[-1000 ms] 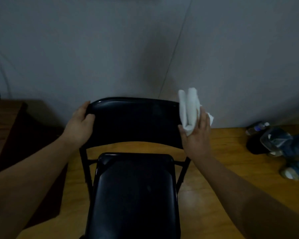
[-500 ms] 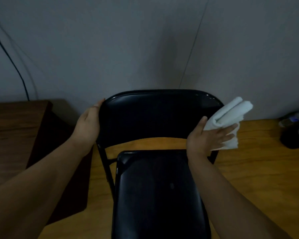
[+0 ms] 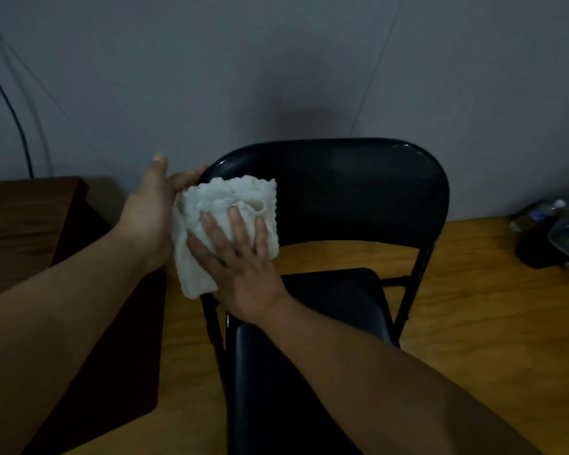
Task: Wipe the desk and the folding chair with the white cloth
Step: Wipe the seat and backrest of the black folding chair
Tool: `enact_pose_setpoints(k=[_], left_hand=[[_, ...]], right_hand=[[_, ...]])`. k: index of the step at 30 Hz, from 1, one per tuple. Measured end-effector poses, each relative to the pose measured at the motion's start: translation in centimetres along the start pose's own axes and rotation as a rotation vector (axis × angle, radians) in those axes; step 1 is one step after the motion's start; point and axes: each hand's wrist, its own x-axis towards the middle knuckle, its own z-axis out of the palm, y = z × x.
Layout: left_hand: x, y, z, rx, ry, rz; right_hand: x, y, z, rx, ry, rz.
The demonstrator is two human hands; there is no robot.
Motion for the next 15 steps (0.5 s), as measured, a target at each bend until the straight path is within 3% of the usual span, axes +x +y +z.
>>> enact_pose_setpoints(k=[2,4,10,12,15], left_hand=[[0.2,0.2,-0.1,0.056,0.011,0.014],[0.2,0.4,0.2,0.127,0.05,0.04],[-0.2,-0.1,0.4,0.199,0.054,0.109],[-0.4,-0.2,0.5,0.204,0.065,0.124],[-0.4,-0.5,0.6,0.181,0.097,0.152]], right_hand=[[-0.9,3.3,-0.7,-0.091,-0.02,-0.078],[-1.9,7.6,-2.3,-0.149,-0.01,-0.017],[-7.8,18.7,-6.0,-0.203,0.098,0.553],[-10.5,19.8,-6.2,-0.075,0.167,0.823],[-12.4,18.0,-5.3,0.46,0.465,1.237]])
